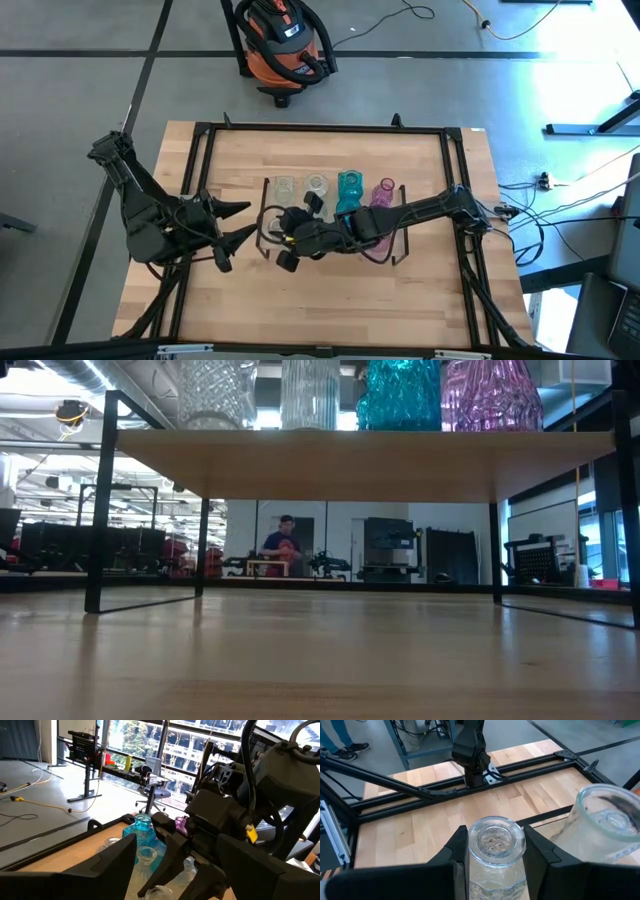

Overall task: Sort vases onto shelf
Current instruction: Put the transparent vase on the shelf

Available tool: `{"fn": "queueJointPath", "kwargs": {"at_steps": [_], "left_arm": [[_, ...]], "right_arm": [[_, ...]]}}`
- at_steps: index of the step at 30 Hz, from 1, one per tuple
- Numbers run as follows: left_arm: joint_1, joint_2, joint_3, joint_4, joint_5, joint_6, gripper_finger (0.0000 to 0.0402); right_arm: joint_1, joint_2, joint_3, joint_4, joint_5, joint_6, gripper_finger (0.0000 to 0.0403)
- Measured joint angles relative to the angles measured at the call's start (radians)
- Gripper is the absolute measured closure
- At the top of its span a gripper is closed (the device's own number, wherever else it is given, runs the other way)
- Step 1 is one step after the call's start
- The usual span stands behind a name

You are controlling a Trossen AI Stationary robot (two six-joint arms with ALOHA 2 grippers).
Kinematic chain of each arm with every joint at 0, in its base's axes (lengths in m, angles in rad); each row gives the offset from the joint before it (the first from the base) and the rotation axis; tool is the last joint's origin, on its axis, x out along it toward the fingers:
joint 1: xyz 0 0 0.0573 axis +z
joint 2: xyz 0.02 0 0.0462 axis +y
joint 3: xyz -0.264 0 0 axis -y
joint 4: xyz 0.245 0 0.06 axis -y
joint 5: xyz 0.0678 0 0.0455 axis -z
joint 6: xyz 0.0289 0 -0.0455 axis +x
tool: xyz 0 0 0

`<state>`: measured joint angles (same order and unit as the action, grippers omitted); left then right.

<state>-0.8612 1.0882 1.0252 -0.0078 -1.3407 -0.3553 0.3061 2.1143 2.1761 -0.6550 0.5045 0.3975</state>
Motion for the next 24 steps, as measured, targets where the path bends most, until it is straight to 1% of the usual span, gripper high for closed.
{"fn": "queueJointPath", "kwargs": {"at_steps": [12, 17, 21, 24], "left_arm": [[0.0, 0.0, 0.0, 0.002, -0.001, 0.0, 0.0131], [0.0, 0.0, 0.0, 0.002, -0.001, 0.0, 0.0131], [0.0, 0.0, 0.0, 0.003, -0.001, -0.001, 0.0131], [0.0, 0.0, 0.0, 0.004, -0.001, -0.001, 0.0131]], "right_arm": [[-0.001, 0.0, 0.0, 0.007, 0.0, -0.001, 0.0301], [-0.013, 0.008, 0.0, 0.014, -0.001, -0.001, 0.0279], [-0.02, 0.017, 0.0, 0.017, -0.03, -0.002, 0.0257], [-0.019, 0.021, 0.001, 0.025, -0.035, -0.002, 0.0248]]}}
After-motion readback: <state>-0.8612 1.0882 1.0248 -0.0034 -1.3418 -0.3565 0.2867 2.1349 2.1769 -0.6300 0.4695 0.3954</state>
